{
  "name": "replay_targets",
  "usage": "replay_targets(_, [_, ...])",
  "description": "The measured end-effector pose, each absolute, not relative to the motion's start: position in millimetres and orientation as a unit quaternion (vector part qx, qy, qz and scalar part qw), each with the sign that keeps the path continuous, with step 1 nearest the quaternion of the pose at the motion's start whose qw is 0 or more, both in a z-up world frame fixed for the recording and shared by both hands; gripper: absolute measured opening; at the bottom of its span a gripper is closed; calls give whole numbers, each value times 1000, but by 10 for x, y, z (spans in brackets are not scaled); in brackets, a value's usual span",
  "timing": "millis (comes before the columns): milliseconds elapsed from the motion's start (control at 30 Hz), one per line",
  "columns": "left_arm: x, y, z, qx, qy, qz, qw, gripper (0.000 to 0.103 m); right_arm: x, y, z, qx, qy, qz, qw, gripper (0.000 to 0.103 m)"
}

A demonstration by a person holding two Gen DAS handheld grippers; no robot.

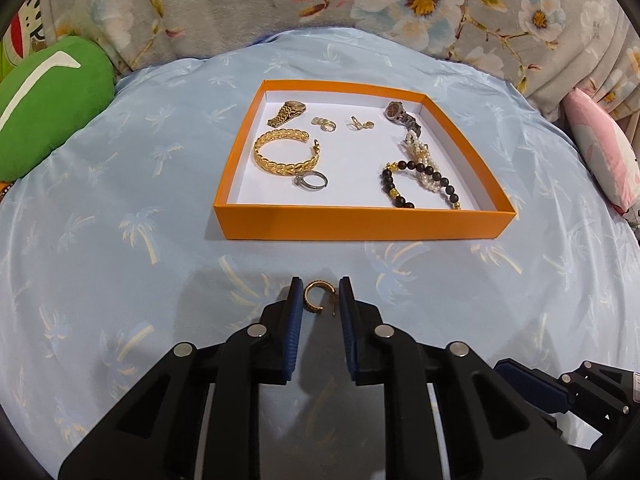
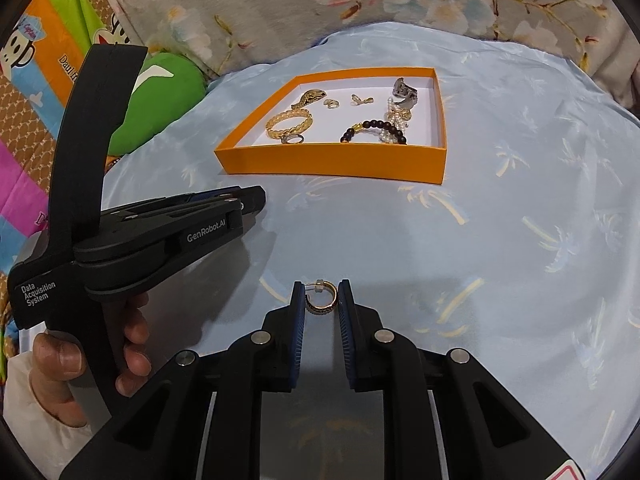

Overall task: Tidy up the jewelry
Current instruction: 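Carry the gold hoop earring into the box and open the right tool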

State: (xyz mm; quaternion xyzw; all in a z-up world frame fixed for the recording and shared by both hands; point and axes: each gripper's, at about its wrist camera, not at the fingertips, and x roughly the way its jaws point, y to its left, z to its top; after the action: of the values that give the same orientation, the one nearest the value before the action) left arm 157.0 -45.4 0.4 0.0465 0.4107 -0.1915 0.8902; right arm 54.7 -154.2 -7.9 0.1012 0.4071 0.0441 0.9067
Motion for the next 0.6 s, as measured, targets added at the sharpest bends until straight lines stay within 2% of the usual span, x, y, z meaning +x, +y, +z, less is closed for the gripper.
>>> replay_targets(267, [1482, -399, 216, 35, 397, -205, 894, 17, 620, -1648, 181, 105, 380, 42, 918, 16])
replay_targets(600, [2023, -677, 611, 30, 362, -202, 909, 17, 1494, -1983, 555, 130, 344, 9, 930, 16])
